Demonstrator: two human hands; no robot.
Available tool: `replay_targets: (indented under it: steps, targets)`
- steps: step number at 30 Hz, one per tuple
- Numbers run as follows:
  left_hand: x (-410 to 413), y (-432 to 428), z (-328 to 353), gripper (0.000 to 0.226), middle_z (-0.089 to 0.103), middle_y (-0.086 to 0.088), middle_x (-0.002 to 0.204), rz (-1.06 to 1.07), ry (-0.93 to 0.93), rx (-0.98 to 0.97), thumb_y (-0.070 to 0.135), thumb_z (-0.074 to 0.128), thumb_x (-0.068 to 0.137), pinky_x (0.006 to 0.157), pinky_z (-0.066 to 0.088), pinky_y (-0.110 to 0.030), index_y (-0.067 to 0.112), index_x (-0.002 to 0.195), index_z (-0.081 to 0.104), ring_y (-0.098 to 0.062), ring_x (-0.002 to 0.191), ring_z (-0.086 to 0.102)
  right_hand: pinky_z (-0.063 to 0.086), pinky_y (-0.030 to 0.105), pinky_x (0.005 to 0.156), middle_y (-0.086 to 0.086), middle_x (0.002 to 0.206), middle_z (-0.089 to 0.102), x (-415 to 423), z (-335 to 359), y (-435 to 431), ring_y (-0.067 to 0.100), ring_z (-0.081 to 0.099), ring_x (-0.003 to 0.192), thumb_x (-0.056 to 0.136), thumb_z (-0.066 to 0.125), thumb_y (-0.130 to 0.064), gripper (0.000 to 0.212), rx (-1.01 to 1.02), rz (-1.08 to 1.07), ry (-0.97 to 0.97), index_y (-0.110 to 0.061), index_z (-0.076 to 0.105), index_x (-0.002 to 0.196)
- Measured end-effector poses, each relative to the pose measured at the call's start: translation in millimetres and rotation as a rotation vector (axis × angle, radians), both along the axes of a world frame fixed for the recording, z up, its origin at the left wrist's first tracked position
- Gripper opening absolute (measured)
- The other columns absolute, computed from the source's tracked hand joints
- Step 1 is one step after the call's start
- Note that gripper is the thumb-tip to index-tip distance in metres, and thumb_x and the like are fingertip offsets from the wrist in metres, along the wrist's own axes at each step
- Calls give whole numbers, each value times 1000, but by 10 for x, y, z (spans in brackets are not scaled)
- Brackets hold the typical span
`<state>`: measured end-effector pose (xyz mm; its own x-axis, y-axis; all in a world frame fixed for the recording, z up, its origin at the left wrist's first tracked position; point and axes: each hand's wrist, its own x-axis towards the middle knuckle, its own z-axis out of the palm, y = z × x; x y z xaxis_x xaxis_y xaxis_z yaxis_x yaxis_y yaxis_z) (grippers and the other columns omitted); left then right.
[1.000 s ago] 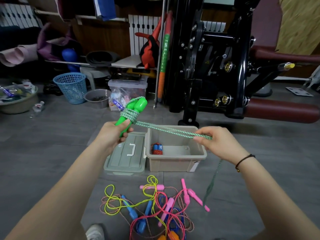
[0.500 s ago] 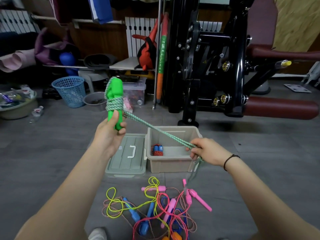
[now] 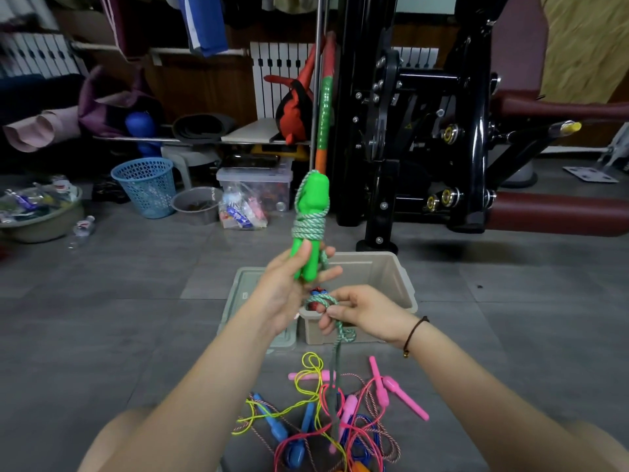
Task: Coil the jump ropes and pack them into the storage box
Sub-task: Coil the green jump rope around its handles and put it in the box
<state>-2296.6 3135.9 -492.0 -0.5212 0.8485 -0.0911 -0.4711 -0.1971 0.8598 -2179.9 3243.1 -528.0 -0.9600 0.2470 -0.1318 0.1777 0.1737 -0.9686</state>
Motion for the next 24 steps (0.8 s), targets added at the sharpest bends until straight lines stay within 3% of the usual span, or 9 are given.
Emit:
replay_targets:
  steps: [2,4,7,10,13,16,21,24]
  targets:
    - [46,27,-23,22,73,-1,94,-25,-88,32,27,47,95,59,57,-30,11,102,60,-19,72,71,53,19,73,-2,72,69,-51,8,-50,9,66,67,95,45,2,17,-45,-8,37,-8,58,92]
    - [6,14,-30,23,71,-2,95,-82,-97,18,29,50,92,49,52,-30,11,102,60,-16,68,68,52,19,68,-1,69,66,-84,44,-75,8,64,61,96,44,0,18,-56,-28,55,-8,58,90]
    - [-128,-45,23,27,65,-8,91,-223,45,-91,30,54,86,47,44,-26,10,104,60,-12,59,52,48,21,56,5,65,55,-87,87,-67,2,56,48,99,40,-4,24,-54,-49,17,-9,55,81]
    - [-259,-104,64,26,68,-4,102,-297,219,-253,26,57,88,43,31,-19,14,112,58,-9,55,41,44,21,49,4,63,51,-62,47,1,5,47,41,100,40,-11,24,41,-29,-63,-11,55,82]
    - [-315,-115,60,24,67,-3,99,-247,248,-275,21,54,92,42,16,-17,12,115,57,-7,51,31,42,19,49,3,60,50,-57,-34,27,8,46,43,101,37,-15,25,132,-2,-115,-15,53,82]
    - [-346,-102,71,20,68,-4,95,-138,198,-207,21,55,91,40,14,-15,11,109,58,-5,47,28,43,22,54,1,61,50,-47,-164,69,13,48,50,102,34,-16,28,244,14,-170,-19,51,80]
    - [-432,-136,130,12,71,-4,93,8,154,-122,20,53,92,40,13,-13,12,100,60,-3,42,29,38,18,56,-8,61,44,53,-331,214,5,41,55,100,39,-22,29,349,-88,-216,-26,51,74]
    - [-450,-162,166,14,71,-4,94,38,182,-99,19,53,93,39,14,-13,11,103,58,-3,42,29,46,31,68,-5,66,50,148,-493,324,12,49,62,100,38,-25,30,535,-88,-330,-29,44,71]
